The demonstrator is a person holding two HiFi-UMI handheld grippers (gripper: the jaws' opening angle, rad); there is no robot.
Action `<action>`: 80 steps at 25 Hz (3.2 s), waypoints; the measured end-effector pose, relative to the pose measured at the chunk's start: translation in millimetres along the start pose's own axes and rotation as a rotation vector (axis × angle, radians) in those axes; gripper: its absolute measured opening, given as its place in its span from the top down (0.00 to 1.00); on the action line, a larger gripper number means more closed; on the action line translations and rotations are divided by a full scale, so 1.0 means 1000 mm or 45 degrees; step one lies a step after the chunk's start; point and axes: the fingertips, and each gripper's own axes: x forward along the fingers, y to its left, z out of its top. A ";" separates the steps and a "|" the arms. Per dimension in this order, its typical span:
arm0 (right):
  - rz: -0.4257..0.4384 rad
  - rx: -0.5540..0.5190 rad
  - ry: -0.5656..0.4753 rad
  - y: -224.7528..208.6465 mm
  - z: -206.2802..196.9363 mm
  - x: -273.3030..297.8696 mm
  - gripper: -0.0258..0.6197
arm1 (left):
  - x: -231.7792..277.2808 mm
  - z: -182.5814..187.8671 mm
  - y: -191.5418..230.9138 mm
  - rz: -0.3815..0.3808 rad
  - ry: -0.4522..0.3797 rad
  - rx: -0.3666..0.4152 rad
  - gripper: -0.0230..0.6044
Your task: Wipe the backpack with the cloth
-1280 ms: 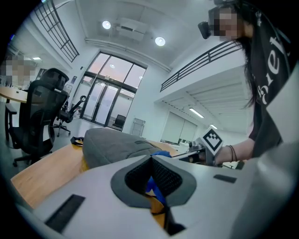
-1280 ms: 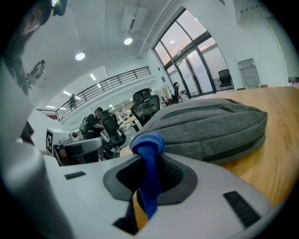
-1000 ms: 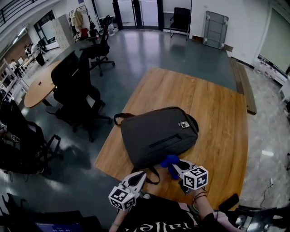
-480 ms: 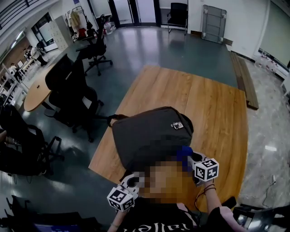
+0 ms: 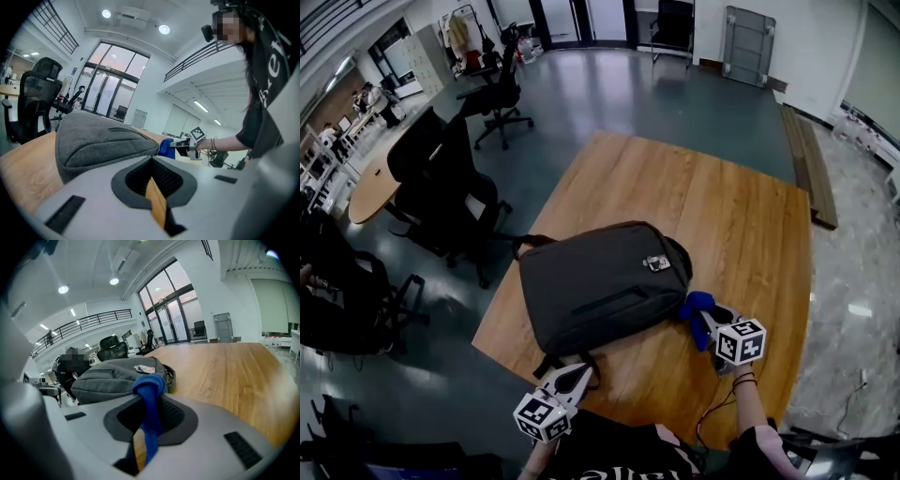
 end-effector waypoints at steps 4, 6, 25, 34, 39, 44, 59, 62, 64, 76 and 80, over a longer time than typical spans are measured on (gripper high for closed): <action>-0.035 0.012 0.014 -0.025 -0.002 0.002 0.88 | -0.001 -0.006 -0.002 0.033 0.002 -0.034 0.97; -0.064 0.050 -0.002 -0.038 -0.001 0.002 0.88 | -0.003 -0.009 -0.001 0.050 0.011 -0.036 0.97; -0.120 -0.012 0.080 -0.063 0.036 0.057 0.88 | -0.036 -0.005 0.056 0.157 -0.001 -0.064 0.97; -0.177 -0.122 0.172 -0.064 0.074 0.100 0.88 | -0.047 0.008 0.092 0.138 -0.012 -0.080 0.97; -0.208 -0.134 0.179 -0.066 0.101 0.129 0.88 | -0.055 0.014 0.121 0.161 -0.022 -0.100 0.97; -0.224 -0.159 0.213 -0.069 0.121 0.160 0.88 | -0.057 0.015 0.139 0.167 -0.017 -0.124 0.97; -0.095 -0.276 0.295 -0.021 0.159 0.238 0.88 | -0.074 0.012 0.178 0.194 -0.028 -0.173 0.97; -0.079 -0.314 0.291 -0.003 0.169 0.249 0.87 | -0.080 0.011 0.185 0.201 -0.039 -0.184 0.97; -0.070 -0.347 0.287 0.011 0.176 0.256 0.88 | -0.084 0.011 0.189 0.200 -0.046 -0.188 0.97; 0.124 -0.554 0.337 0.129 0.194 0.303 0.87 | -0.116 0.025 0.218 0.234 -0.131 -0.199 0.97; 0.207 -0.619 0.384 0.177 0.186 0.319 0.88 | -0.124 0.027 0.223 0.223 -0.146 -0.200 0.97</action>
